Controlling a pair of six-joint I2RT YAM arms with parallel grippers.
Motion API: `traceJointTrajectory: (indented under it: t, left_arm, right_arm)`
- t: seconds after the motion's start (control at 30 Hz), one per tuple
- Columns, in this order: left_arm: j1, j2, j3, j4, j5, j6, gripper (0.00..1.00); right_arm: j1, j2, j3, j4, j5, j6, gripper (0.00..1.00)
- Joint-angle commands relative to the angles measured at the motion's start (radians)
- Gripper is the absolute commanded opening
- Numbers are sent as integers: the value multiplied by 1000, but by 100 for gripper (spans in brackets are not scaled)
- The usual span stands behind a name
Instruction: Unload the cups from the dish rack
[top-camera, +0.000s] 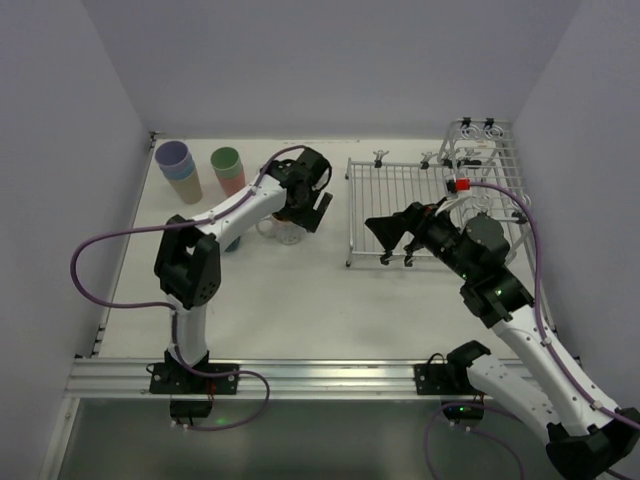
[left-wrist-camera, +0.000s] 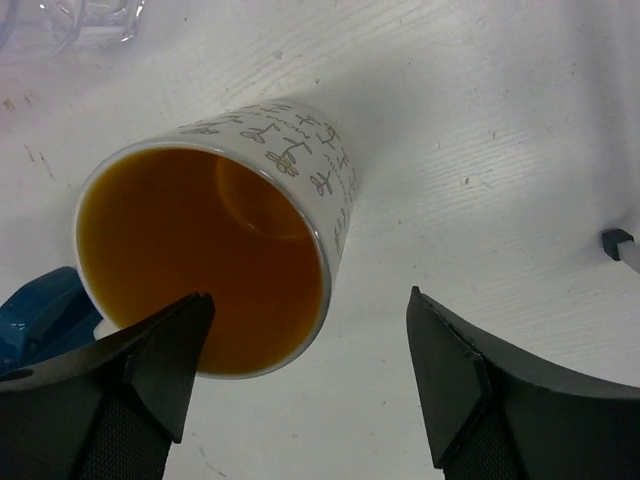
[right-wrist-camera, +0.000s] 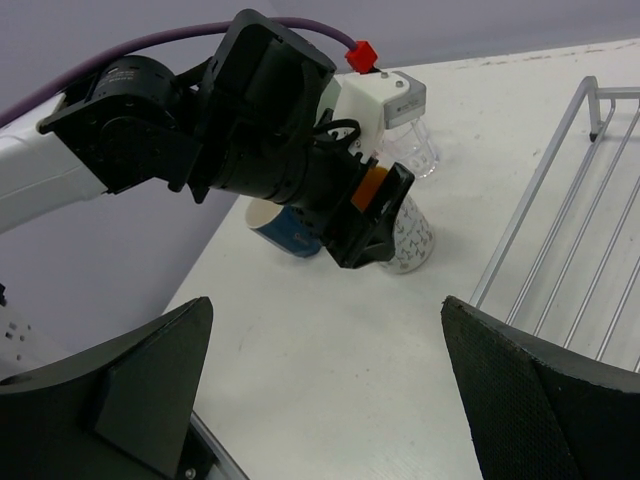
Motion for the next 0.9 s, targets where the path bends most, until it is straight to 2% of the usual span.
traceJointTrajectory:
  t: [0.0,0.13,0.23,0.4,0.57,0.73,0.87]
  left_arm:
    - [5,-102,14,2,-6,25,86]
    - [5,-193,-23,73,-55,0,96]
    - [5,-285,-49,130,-95,-16,100]
    - [3,-512,-135,242,-160,-29,100]
    - [2,-822,-279,423,-71,3,100]
    - [2,-1039,-283,449,-66,28,100]
    - [3,-1156,-257,480,-84,52,100]
  right_arm:
    - [4,-28,15,-5,18,-16,99]
    - [6,-48,30,-28,35,-19,99]
    - [4,-61,50,-61,57,-30,99]
    - [4,-91,93,-117,118,-45,99]
    - [6,-136,190,-208,213,-76,99]
    - [4,-225,286,-231,336,-128,99]
    - [6,-284,365,-231,405,-170,99]
